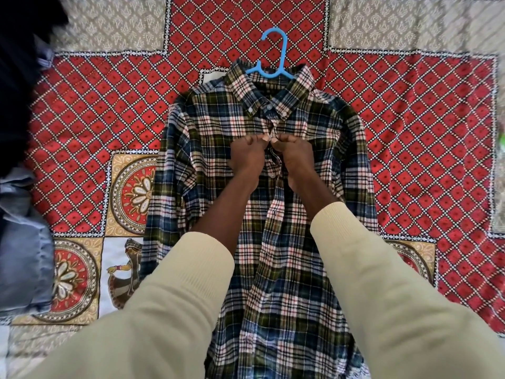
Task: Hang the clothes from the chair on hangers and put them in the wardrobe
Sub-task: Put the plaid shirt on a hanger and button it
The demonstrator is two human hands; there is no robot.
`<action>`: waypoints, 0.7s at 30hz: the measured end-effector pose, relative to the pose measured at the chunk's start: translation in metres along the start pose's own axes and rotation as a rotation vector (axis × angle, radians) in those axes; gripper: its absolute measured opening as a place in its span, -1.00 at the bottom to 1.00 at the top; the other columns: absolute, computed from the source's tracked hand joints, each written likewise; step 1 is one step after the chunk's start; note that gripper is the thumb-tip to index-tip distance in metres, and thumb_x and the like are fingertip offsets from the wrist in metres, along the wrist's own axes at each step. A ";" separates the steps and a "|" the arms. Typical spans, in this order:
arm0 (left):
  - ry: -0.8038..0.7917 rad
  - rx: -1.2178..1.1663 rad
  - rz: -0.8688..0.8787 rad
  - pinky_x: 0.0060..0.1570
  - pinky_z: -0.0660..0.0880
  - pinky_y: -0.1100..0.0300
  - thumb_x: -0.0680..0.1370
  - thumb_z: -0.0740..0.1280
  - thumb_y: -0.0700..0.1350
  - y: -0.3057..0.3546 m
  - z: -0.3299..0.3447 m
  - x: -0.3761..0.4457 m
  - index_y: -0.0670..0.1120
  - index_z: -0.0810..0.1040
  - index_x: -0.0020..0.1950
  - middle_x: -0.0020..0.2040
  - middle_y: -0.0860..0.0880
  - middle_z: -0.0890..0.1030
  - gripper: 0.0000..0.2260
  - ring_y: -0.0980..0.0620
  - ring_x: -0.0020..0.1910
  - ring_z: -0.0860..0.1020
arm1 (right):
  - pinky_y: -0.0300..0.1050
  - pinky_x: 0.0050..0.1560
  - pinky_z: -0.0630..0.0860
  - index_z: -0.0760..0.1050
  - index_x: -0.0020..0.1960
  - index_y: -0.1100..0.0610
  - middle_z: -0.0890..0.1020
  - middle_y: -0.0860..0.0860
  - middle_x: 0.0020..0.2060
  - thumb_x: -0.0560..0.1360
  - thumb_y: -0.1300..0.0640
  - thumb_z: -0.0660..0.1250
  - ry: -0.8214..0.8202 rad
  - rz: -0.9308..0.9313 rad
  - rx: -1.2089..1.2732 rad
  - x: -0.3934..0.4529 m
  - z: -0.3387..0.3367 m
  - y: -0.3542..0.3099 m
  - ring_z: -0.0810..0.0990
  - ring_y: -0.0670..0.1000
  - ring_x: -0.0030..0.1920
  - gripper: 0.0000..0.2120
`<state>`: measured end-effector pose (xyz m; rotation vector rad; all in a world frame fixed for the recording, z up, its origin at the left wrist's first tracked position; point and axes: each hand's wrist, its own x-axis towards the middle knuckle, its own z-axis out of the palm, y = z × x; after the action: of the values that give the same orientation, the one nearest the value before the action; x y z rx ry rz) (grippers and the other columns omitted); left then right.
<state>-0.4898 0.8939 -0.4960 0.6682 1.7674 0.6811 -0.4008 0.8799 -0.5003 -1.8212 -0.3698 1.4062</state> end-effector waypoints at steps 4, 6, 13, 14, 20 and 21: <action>0.003 -0.001 -0.001 0.09 0.57 0.02 0.50 0.46 -0.11 0.000 0.001 0.001 -0.01 0.63 -0.23 -0.21 0.04 0.69 -0.89 0.04 -0.12 0.65 | -0.14 -0.25 0.42 0.64 -0.14 0.18 0.62 -0.01 -0.31 0.50 0.18 0.34 -0.010 0.044 0.057 -0.002 -0.006 -0.003 0.51 -0.05 -0.30 -0.88; -0.003 -0.034 -0.002 0.01 0.59 0.11 0.47 0.50 -0.14 0.001 -0.001 0.002 -0.07 0.65 -0.20 -0.20 0.01 0.70 -0.93 0.04 -0.12 0.66 | -0.14 -0.24 0.41 0.62 -0.16 0.17 0.61 0.01 -0.31 0.50 0.19 0.31 -0.020 0.056 0.089 -0.001 -0.008 -0.003 0.50 -0.04 -0.30 -0.86; -0.061 0.020 -0.059 -0.04 0.59 0.13 0.45 0.49 -0.23 0.007 -0.008 0.009 -0.10 0.67 -0.17 -0.16 -0.03 0.71 -0.95 -0.02 -0.09 0.67 | -0.26 -0.42 0.40 0.65 -0.19 0.20 0.62 -0.02 -0.40 0.41 0.20 0.46 0.068 -0.009 0.010 -0.003 0.000 -0.002 0.51 -0.13 -0.44 -0.94; -0.067 0.040 -0.054 -0.07 0.58 0.15 0.47 0.48 -0.21 0.007 -0.009 0.008 -0.07 0.66 -0.18 -0.16 -0.02 0.70 -0.94 -0.02 -0.08 0.66 | -0.25 -0.42 0.41 0.64 -0.21 0.22 0.62 -0.01 -0.41 0.41 0.21 0.46 0.072 -0.048 -0.008 -0.003 0.002 0.000 0.51 -0.12 -0.44 -0.93; -0.091 0.088 -0.045 -0.24 0.46 0.20 0.49 0.46 -0.06 0.015 -0.013 0.003 -0.16 0.64 -0.15 -0.19 -0.05 0.67 -0.83 0.03 -0.22 0.58 | -0.27 -0.44 0.37 0.59 -0.33 0.07 0.59 -0.08 -0.45 0.45 0.19 0.37 0.165 -0.385 -0.411 -0.001 0.015 0.011 0.50 -0.15 -0.45 -0.81; -0.087 0.110 -0.051 -0.25 0.46 0.18 0.46 0.49 -0.06 0.018 -0.012 0.003 -0.19 0.64 -0.14 -0.20 -0.06 0.66 -0.81 0.03 -0.25 0.56 | -0.27 -0.42 0.35 0.60 -0.31 0.05 0.58 -0.09 -0.44 0.45 0.20 0.36 0.173 -0.425 -0.456 -0.002 0.015 0.011 0.51 -0.14 -0.43 -0.82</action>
<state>-0.5004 0.9070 -0.4818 0.7149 1.7446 0.5156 -0.4176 0.8779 -0.5079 -2.0444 -0.9850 0.9091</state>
